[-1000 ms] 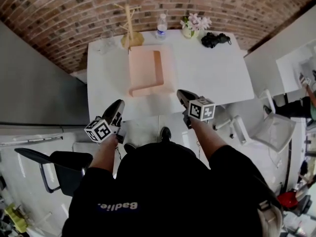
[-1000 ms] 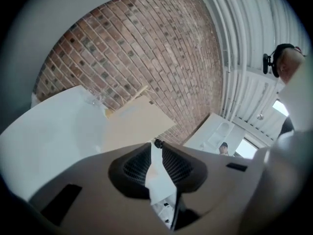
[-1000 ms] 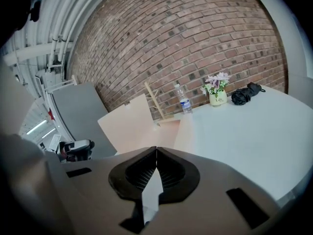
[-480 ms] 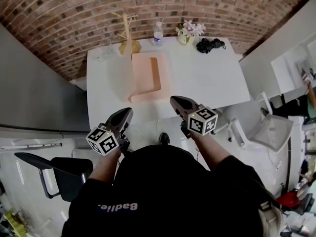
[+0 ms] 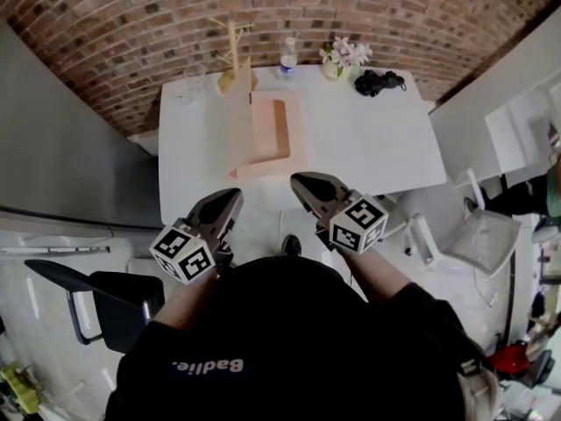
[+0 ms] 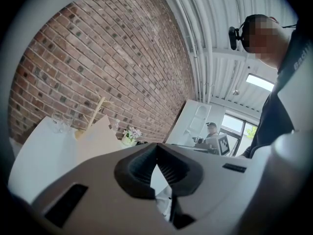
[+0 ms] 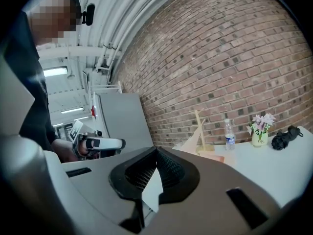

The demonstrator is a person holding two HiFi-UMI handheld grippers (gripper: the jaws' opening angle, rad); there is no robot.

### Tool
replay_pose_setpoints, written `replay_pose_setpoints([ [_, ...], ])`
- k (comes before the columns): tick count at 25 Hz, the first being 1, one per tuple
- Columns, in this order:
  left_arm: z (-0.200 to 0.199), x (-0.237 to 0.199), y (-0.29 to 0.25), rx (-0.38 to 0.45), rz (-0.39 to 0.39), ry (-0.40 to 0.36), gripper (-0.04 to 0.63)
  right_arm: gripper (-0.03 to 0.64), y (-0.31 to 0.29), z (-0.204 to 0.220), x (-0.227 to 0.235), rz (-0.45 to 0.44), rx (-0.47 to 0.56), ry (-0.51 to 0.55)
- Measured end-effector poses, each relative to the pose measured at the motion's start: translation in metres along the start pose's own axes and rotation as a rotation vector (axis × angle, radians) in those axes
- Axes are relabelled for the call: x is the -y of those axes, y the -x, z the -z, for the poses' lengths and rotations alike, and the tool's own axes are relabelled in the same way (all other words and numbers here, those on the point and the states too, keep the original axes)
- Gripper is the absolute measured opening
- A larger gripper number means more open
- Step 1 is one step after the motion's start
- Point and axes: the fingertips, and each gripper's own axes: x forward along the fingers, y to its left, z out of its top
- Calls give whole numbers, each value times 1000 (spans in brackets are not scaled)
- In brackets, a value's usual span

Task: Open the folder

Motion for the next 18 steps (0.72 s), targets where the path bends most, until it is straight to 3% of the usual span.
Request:
replay_pose_setpoints([
  [18,10,23,5,-2,11,-29,3,29,1,10,-25,-59,-27,14],
])
